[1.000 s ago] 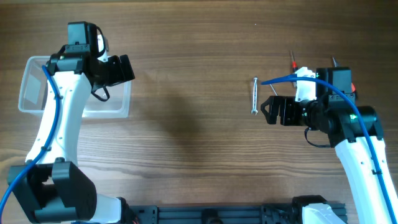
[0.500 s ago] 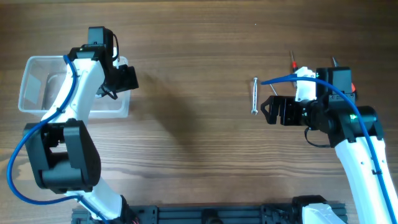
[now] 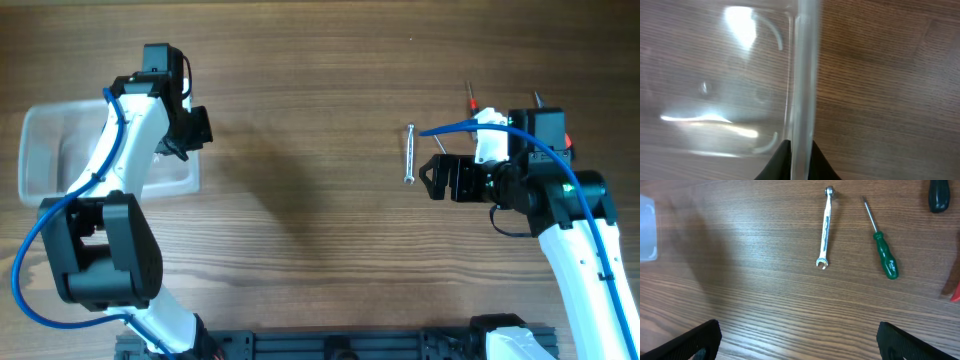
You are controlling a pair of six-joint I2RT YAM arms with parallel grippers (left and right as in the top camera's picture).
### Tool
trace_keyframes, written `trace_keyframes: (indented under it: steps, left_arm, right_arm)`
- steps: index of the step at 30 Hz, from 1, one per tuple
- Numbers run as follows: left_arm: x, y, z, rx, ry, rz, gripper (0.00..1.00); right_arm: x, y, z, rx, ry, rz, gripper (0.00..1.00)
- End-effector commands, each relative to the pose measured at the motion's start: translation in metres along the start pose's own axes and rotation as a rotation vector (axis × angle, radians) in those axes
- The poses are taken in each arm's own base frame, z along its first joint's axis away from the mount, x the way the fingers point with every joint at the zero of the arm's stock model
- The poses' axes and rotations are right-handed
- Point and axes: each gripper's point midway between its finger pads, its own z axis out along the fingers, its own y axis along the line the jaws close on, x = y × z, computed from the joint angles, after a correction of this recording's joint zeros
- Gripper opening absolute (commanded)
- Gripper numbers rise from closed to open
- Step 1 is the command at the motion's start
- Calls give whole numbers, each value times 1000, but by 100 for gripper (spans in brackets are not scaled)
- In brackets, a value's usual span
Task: Pack container
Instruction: 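Push the clear container rightward toward the tools with the left gripper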
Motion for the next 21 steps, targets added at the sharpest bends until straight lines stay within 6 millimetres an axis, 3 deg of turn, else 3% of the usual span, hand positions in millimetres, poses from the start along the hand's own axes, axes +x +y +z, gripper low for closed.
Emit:
trace_keyframes:
  steps: [1,9,13,21]
  left_arm:
    - [-1,-9,0,-1,-2,21,6]
    - [4,-40,-2,16,-12,99,4]
    - [7,-66,-7,33,-28,157,4]
    - [-1,-134,-48,108,-122,238,4]
  right_arm:
    - [-7,0,-4,9,-19,-4,100]
    - [-7,0,-4,9,-19,-4,100]
    - [-7,0,-4,9,-20,-4,100]
    - [-8,-3,-5,23,-24,2,100]
